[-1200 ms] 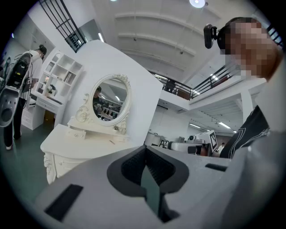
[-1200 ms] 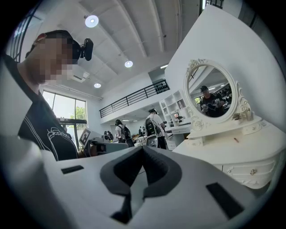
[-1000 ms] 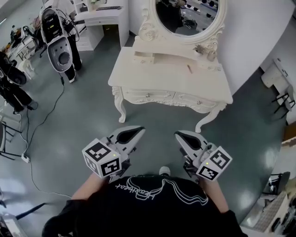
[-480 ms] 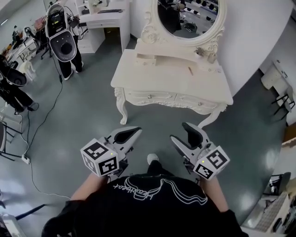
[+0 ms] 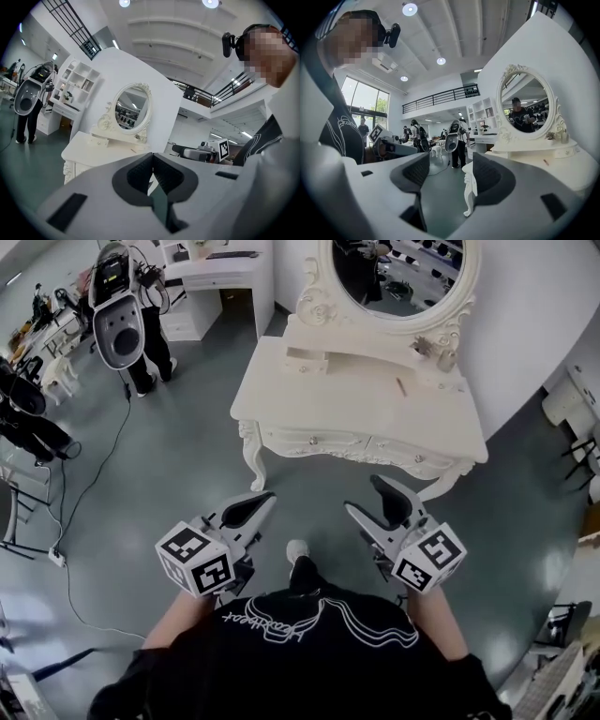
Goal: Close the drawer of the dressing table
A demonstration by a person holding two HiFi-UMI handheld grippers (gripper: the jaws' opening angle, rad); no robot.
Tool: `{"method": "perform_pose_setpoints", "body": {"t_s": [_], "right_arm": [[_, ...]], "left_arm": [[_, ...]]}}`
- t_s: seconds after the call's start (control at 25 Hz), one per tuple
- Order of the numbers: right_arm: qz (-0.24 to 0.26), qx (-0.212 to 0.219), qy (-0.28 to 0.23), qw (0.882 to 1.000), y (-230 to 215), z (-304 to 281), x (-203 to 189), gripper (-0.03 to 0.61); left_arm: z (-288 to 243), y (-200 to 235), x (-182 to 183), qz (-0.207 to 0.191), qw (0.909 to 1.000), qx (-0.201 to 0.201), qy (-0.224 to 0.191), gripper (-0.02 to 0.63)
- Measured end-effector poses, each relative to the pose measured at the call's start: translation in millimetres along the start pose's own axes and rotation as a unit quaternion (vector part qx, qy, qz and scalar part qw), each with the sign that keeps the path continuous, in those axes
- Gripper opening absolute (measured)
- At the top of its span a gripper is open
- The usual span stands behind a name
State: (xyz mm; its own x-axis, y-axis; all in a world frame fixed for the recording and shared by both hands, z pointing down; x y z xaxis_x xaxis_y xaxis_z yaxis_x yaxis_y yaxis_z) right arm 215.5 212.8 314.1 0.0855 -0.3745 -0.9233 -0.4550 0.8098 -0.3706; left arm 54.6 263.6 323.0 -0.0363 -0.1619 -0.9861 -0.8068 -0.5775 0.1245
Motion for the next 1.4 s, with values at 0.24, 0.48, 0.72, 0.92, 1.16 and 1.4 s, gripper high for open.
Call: {"method": "perform_pose_setpoints", "body": {"t_s": [0.24,0.48,0.72,0.92,1.16,1.4], "right_arm": [[-0.011,-0.005,0.009,1.000,-56,-55,9,0.285],[-0.031,-0.002,0.031,0.999,-124,-123,20,0.288],[-0.042,0.005,0.055,0.998,-174,-185,29,0.288],[-0.042,0.010,0.074,0.996,-196,-219,32,0.288],[-0.043,-0.002,0.072,0.996,-220,-244,38,0.288],[-0.054,-0.028,0.080,0.995,-245,-274,31,0.287]], "left_arm": [[-37,62,-3,0.014,0.9996,0.020,0.011,0.005],[-92,135,-3,0.030,0.9986,0.033,0.029,0.005],[-134,205,0,0.043,0.9970,0.053,0.037,0.004],[-156,240,4,0.042,0.9962,0.062,0.043,0.005],[-170,264,0,0.043,0.9955,0.065,0.054,0.005],[-186,304,-9,0.048,0.9951,0.056,0.067,0.005]]}}
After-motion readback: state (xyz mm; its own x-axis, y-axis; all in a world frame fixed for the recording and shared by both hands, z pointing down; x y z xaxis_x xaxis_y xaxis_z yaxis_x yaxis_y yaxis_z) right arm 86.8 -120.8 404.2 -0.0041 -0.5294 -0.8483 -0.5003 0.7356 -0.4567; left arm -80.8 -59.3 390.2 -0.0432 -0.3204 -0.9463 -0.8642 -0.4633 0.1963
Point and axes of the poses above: the fingertips, and each gripper's own axes: z backward along the fingers, y to its left, x out of its top, the point moved 2 cm from there along z, backward along the fingers, and after that the axes turned 15 degrees about -z, right-handed, at the moved point
